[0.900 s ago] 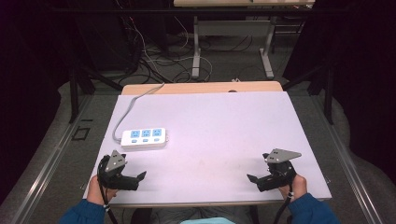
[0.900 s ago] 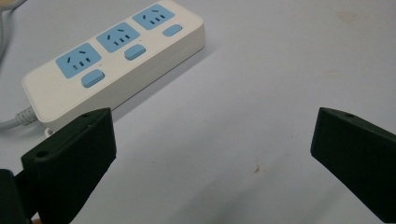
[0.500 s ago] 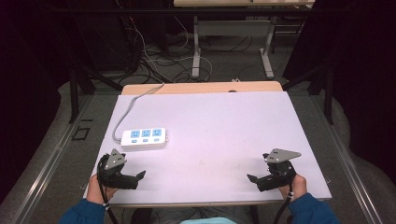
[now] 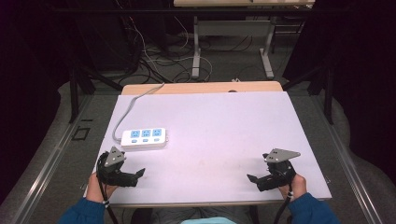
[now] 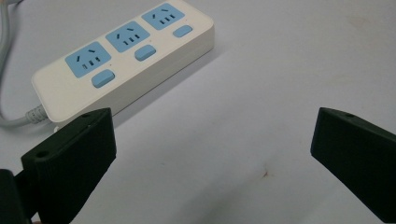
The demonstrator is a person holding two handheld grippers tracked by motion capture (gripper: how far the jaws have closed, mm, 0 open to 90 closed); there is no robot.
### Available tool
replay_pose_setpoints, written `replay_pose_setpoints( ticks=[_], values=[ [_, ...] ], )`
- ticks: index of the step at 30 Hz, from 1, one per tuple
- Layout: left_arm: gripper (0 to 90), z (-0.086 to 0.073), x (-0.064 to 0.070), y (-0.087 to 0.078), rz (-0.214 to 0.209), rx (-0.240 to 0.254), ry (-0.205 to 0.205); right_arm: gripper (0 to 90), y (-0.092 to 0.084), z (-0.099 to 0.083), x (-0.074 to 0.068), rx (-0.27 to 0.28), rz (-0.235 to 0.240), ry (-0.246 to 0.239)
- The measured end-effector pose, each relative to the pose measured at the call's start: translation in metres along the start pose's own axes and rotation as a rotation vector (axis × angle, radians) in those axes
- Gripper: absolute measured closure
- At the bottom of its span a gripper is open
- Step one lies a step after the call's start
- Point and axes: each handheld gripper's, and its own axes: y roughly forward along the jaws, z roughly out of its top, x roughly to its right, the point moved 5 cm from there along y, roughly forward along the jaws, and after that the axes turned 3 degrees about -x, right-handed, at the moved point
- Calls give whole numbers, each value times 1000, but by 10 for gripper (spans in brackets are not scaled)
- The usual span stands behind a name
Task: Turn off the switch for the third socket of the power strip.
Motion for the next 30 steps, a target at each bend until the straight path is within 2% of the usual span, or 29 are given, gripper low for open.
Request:
replay_pose_setpoints(
  ticks=[10,11,14,24,25,26,30],
  values=[
    [0,7,-4,1,18,2,-1,31,1,0,1,2,-6,2],
    [0,7,-3,1,18,5,-10,31,0,0,0,-5,2,3],
    [0,9,-5,1,27,10,-6,32,1,1,1,0,-1,-13],
    [0,15,-9,3,38,6,-15,34,1,0,1,-6,-4,0],
    [0,15,-9,3,38,6,-15,34,2,0,2,-3,-5,-12],
    [0,16,-10,4,40,16,-23,34,2,0,1,-4,-8,1],
    [0,22,-13,5,52,30,-31,34,3,0,2,1,-12,1]
  ],
)
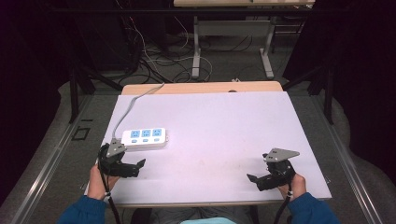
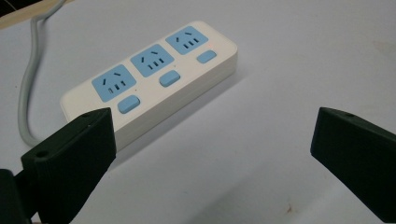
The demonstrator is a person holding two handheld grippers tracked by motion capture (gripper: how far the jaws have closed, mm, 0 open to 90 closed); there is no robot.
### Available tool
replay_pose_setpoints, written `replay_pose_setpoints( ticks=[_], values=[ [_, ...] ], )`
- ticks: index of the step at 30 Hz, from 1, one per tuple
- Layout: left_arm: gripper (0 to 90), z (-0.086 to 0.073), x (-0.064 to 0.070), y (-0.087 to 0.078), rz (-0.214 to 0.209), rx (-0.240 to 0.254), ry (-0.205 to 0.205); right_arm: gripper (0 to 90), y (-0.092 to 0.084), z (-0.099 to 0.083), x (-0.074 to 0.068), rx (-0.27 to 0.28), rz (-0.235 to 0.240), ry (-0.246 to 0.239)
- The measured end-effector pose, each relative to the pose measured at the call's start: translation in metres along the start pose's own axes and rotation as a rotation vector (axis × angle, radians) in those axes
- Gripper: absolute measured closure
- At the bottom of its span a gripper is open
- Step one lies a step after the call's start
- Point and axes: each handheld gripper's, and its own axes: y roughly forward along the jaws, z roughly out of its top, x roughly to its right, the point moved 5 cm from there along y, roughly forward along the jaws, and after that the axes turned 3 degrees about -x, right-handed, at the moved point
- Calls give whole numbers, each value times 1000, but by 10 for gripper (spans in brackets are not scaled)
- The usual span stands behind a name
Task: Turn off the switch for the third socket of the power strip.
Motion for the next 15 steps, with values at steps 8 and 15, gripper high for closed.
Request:
replay_pose_setpoints(
  ticks=[8,15],
  values=[
    [0,8,-2,6,-1,1,15,36,0,0,0,-1,1,4],
    [0,12,-4,10,5,-1,16,38,0,-1,0,-17,5,8]
  ],
)
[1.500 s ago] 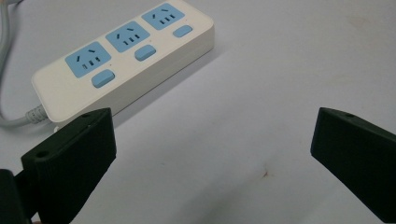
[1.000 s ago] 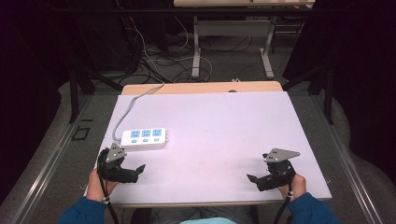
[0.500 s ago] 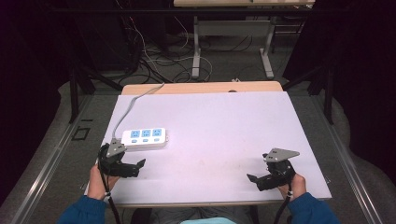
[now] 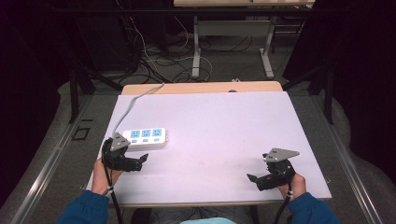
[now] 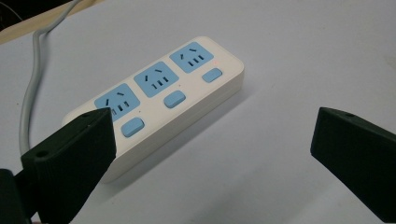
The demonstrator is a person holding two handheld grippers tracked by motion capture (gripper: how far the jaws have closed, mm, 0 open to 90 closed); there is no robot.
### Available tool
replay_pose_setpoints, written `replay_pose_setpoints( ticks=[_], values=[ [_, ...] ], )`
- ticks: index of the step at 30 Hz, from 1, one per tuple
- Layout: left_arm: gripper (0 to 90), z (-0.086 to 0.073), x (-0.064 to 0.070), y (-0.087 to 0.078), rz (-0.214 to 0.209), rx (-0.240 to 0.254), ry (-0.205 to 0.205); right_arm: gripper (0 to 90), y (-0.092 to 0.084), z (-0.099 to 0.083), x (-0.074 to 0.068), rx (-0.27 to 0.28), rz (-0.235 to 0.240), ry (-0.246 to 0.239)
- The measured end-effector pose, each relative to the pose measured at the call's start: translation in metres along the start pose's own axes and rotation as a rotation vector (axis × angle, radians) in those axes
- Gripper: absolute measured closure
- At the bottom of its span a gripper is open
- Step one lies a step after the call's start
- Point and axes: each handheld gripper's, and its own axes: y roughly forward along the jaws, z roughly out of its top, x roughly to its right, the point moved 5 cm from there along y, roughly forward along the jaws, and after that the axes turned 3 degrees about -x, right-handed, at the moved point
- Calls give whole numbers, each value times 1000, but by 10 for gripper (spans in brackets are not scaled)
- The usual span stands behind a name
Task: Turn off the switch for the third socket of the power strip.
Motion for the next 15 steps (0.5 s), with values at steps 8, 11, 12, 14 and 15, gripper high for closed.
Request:
replay_pose_setpoints(
  ticks=[8,11,12,14,15],
  values=[
    [0,6,-4,4,-6,-4,-2,41,1,0,1,14,-8,4],
    [0,8,-5,6,-4,1,-2,41,1,1,1,17,-6,-2],
    [0,10,-5,8,-1,6,-12,41,1,1,1,16,-6,3],
    [0,11,-6,9,-1,0,-4,41,0,0,1,13,-8,3],
    [0,11,-7,10,-2,3,-5,41,1,0,1,14,-8,2]
  ],
)
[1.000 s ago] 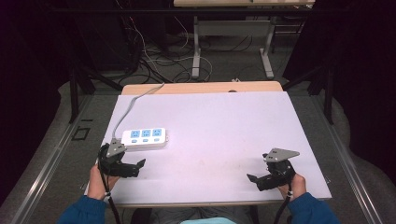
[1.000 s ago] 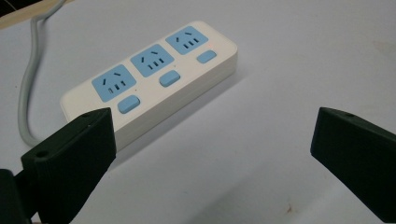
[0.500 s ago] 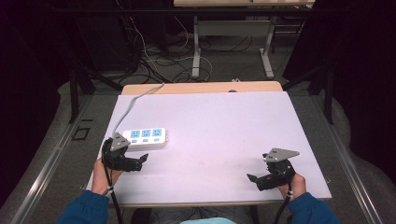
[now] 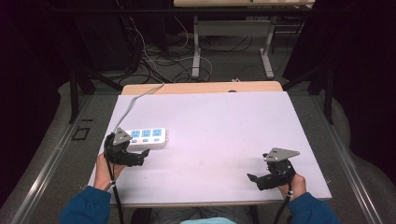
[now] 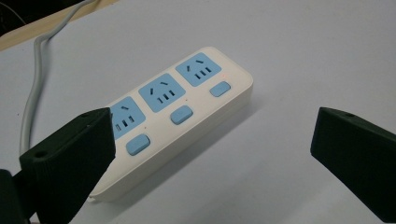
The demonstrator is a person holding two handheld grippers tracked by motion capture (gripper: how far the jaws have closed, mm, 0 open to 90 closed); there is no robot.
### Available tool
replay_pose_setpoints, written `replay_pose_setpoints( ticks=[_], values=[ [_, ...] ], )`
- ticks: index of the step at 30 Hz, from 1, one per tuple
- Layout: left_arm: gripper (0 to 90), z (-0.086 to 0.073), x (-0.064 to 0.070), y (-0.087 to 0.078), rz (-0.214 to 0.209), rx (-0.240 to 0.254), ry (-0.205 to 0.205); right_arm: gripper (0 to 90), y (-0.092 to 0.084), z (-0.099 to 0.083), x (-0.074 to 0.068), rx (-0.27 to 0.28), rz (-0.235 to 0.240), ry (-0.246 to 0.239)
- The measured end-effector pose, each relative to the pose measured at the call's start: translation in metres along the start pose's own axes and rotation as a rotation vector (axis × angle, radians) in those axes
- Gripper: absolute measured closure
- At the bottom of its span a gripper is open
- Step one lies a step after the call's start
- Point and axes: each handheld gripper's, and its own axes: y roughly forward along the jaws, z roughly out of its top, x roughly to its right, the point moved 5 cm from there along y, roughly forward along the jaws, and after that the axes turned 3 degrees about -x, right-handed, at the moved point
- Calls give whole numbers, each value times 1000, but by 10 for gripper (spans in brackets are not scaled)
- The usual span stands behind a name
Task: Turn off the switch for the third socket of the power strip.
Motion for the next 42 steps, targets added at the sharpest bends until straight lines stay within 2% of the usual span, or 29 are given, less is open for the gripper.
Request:
replay_pose_setpoints(
  ticks=[17,38,39,42],
  values=[
    [0,13,-6,15,6,-5,-2,43,0,0,0,-3,1,1],
    [0,25,-11,35,-23,6,-46,46,1,-1,0,-12,14,-1],
    [0,25,-11,36,-24,3,-44,46,1,-1,1,-16,18,-14],
    [0,25,-12,40,-24,-1,-54,46,1,-1,0,-15,16,-3]
  ],
)
